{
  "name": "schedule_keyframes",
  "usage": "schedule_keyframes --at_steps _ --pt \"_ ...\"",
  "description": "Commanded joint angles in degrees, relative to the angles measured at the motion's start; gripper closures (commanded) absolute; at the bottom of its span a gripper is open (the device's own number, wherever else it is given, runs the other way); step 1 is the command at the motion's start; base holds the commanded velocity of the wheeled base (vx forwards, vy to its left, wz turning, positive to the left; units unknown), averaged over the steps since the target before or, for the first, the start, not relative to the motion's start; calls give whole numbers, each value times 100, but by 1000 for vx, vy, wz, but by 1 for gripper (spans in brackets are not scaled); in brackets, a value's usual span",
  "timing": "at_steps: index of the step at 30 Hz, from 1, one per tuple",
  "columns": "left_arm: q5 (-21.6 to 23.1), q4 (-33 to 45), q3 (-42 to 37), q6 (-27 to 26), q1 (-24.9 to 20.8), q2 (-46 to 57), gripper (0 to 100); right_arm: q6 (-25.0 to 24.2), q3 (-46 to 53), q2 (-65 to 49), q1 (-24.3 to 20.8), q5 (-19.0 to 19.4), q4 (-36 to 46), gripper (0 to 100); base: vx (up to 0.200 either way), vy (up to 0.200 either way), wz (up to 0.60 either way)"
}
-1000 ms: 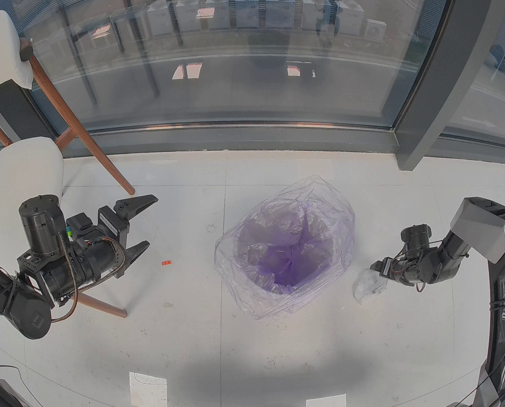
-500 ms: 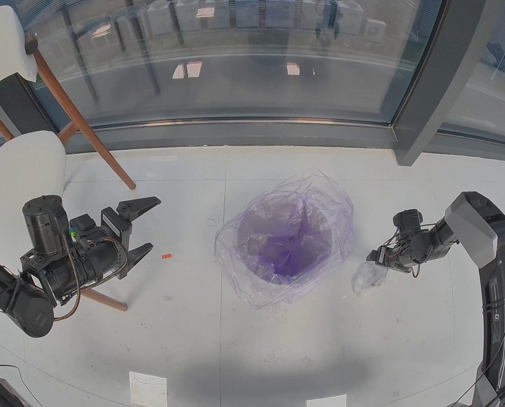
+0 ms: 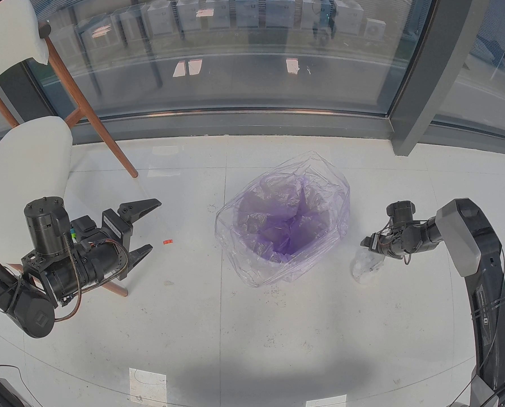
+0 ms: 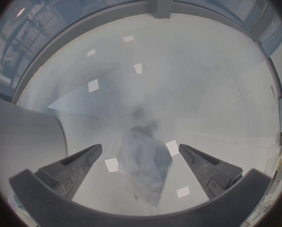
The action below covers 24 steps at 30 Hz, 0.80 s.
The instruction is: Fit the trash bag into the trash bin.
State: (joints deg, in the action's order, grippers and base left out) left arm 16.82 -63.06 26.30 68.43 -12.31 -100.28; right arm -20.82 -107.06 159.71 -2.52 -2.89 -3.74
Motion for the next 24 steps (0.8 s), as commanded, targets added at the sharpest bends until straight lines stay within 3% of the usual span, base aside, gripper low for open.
schedule_keyframes --at_steps 1,13,14,20,24 --pt "-39 4 -46 4 10 8 0 -10 -753 746 -29 16 796 0 0 0 0" --pt "-39 -4 -46 -5 27 8 0 -80 -753 860 -108 -19 814 0 0 0 0" --pt "-39 -4 -46 -5 27 8 0 -80 -753 860 -108 -19 814 100 0 0 0" --pt "-56 -4 -54 -5 27 17 0 -98 -753 271 -99 -19 875 100 0 0 0" --pt "-109 -4 -46 4 36 17 0 -89 -500 -1073 -126 52 875 100 0 0 0"
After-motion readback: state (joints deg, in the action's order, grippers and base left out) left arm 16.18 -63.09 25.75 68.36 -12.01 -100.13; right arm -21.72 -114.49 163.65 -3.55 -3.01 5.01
